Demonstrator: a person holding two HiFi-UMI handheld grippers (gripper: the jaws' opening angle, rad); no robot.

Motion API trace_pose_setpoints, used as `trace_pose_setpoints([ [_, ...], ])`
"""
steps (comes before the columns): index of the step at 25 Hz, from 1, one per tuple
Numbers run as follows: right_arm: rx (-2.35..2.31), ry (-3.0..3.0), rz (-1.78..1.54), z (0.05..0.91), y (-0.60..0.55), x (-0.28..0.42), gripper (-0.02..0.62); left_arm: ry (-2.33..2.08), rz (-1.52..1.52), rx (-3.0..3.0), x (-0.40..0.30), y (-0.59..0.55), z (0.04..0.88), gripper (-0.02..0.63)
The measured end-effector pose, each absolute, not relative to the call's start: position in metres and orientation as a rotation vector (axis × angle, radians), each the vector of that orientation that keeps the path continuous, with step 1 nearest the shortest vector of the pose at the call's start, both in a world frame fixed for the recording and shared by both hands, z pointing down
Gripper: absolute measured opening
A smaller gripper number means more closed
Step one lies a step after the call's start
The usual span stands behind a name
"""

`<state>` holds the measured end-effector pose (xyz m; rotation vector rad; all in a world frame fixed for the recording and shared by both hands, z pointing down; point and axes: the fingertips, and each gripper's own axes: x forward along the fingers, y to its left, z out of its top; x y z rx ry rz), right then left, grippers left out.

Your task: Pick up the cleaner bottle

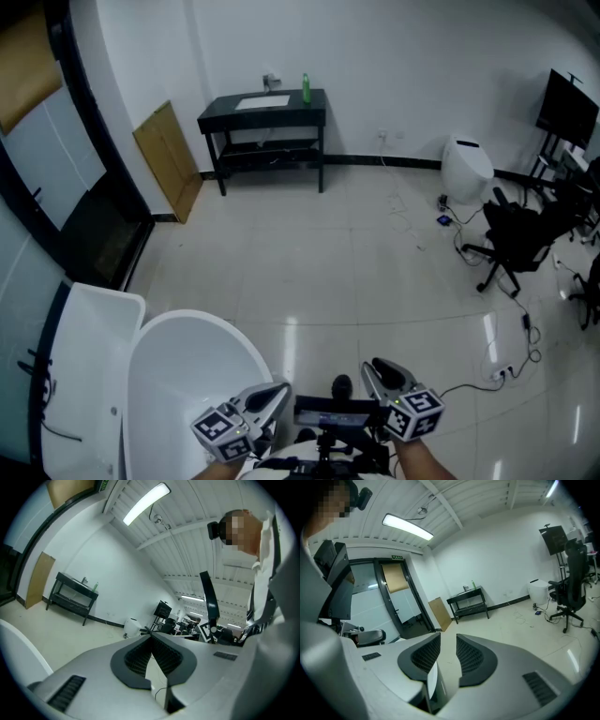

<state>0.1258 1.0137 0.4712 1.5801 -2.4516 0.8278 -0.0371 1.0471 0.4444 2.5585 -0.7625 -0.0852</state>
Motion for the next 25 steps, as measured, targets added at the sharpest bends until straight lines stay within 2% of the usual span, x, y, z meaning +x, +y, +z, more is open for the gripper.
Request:
trace_pose_setpoints([
  [7,1.515,-2.497,0.853,0.481,0.911,0.152,0.098,-0.836,-0.101,2.553,-0.015,0.955,0.44,0.0],
  [12,1.458,-2.538,0.836,0.466,0.84,0.18,0.098,-0.842,-0.126,2.567,0.028,0.887,0.419,0.0],
  [19,1.444,-2.541,0.874,0.47,0.784,0.213,0.098,-0.85,-0.082,2.56,0.066,0.831,0.426,0.0],
  [25,1.428,-2.516,0.901,0.481,0.741,0.217,0.098,-0.859,-0.072,2.526,0.065,0.784,0.433,0.0],
])
